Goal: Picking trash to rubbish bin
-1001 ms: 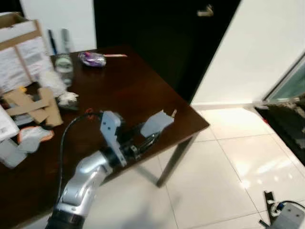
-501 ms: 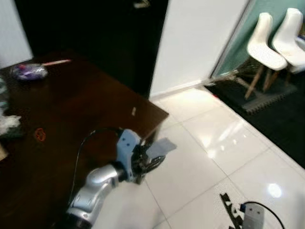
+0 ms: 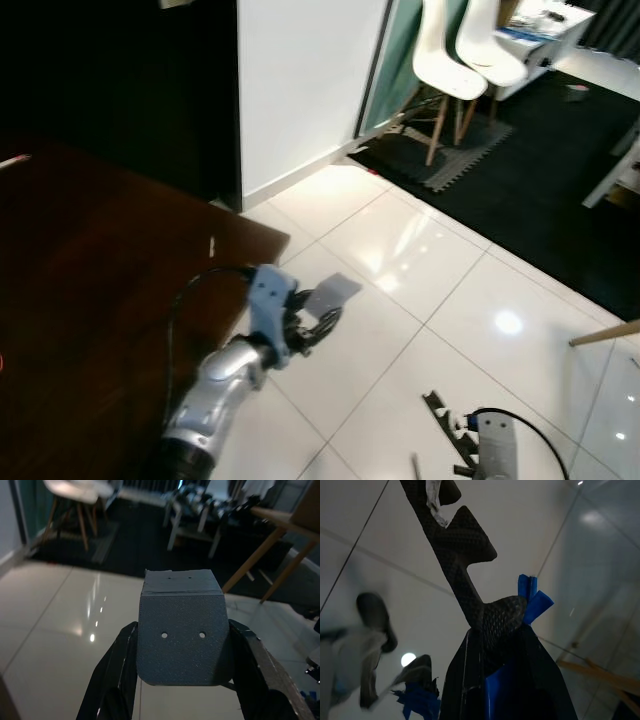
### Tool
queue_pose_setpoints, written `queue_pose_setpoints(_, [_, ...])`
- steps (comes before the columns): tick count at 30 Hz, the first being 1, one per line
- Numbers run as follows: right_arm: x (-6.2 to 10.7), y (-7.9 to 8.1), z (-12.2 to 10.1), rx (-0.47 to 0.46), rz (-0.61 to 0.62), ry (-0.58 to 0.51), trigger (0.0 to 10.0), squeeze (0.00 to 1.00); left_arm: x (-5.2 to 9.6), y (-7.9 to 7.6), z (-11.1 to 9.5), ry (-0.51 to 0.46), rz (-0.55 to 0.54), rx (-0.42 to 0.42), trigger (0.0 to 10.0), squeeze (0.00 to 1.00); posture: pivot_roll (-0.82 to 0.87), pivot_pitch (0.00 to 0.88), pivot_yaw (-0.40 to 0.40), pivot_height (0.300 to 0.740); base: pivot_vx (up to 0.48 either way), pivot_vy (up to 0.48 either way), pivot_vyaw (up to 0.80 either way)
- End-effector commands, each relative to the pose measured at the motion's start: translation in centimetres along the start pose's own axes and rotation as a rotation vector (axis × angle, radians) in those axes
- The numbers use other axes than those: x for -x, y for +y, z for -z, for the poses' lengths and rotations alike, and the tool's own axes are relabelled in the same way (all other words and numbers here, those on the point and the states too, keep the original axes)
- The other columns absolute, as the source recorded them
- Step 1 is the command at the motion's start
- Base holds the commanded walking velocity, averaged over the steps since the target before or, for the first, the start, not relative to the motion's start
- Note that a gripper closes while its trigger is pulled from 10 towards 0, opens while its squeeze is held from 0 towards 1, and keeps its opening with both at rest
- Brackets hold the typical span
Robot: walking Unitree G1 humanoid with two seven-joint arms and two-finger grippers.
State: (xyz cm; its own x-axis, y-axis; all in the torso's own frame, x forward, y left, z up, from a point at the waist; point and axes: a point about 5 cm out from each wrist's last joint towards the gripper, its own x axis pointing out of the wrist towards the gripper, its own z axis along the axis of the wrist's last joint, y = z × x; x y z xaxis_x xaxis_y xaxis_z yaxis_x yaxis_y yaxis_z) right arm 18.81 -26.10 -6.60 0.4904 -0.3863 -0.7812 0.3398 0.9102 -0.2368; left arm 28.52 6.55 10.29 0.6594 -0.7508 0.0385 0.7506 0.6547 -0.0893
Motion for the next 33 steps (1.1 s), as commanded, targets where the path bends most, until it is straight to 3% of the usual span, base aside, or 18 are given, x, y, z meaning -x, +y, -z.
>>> queue_pose_setpoints(1, [0.1,0.6,0.4,-0.009,-0.027,0.001,10.0,0.00,0.3,-0.1,1.1,0.038,-0.013,-0.002,10.0,0.00,0.11,0.112,-0.068,0.740,0.000,0.000,0.00])
queue_pose_setpoints(10, [0.1,2.2,-2.3,0.003,-0.113,-0.101,10.0,0.00,0.3,0.1,1.3,0.039,-0.016,-0.011,10.0,0.00,0.10,0.110,-0.055,0.740,0.000,-0.295,0.00])
queue_pose_setpoints(22, [1.2,7.1,-6.0,0.118,-0.281,-0.240,10.0,0.00,-0.1,0.6,1.0,0.043,0.005,-0.033,10.0,0.00,0.10,0.101,-0.028,0.740,0.000,-0.418,0.00])
queue_pose_setpoints(33, [1.6,8.0,-7.4,0.143,-0.319,-0.295,10.0,0.00,0.0,0.9,0.9,0.039,0.008,-0.039,10.0,0.00,0.10,0.098,-0.024,0.740,0.000,-0.434,0.00])
